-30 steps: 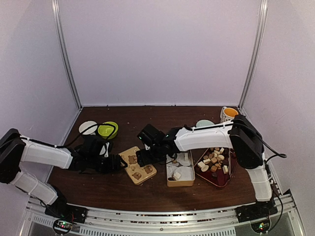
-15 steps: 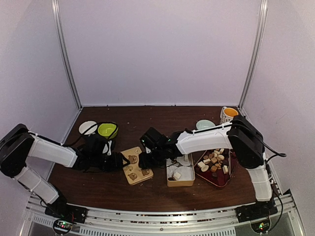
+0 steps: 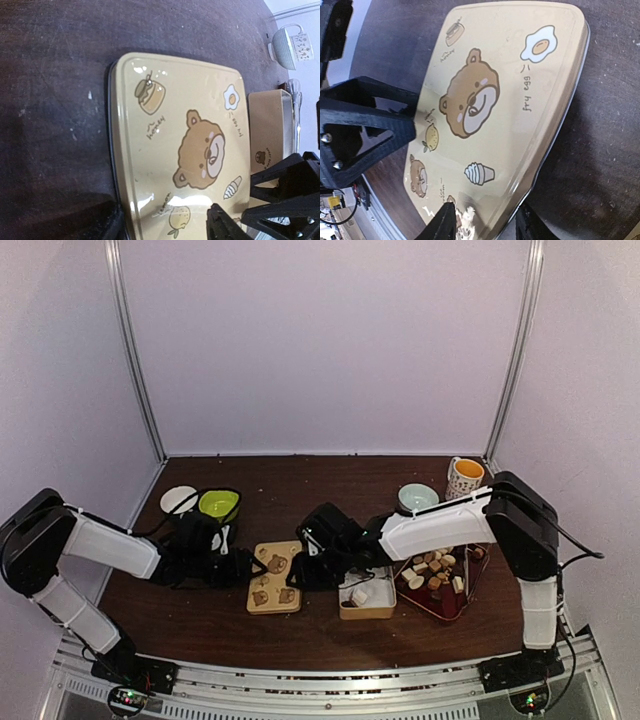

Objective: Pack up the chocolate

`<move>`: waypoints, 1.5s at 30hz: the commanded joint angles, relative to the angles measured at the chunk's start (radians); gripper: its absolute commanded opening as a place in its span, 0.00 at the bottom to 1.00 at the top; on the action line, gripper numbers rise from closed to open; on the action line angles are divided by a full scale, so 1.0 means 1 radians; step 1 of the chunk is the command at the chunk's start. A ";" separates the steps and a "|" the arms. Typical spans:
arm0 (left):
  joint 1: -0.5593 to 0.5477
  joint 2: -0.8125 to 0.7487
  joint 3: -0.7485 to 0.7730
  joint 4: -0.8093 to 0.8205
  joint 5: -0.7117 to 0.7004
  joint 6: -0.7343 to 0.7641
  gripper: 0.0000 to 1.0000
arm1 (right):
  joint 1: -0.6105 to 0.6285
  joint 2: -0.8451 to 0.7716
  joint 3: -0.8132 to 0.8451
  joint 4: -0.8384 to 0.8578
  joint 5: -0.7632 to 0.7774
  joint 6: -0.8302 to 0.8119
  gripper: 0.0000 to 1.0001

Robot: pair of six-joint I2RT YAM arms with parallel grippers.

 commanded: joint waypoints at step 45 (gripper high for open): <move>-0.012 -0.137 -0.099 0.012 0.052 -0.027 0.57 | -0.001 -0.047 -0.022 0.276 -0.130 0.201 0.09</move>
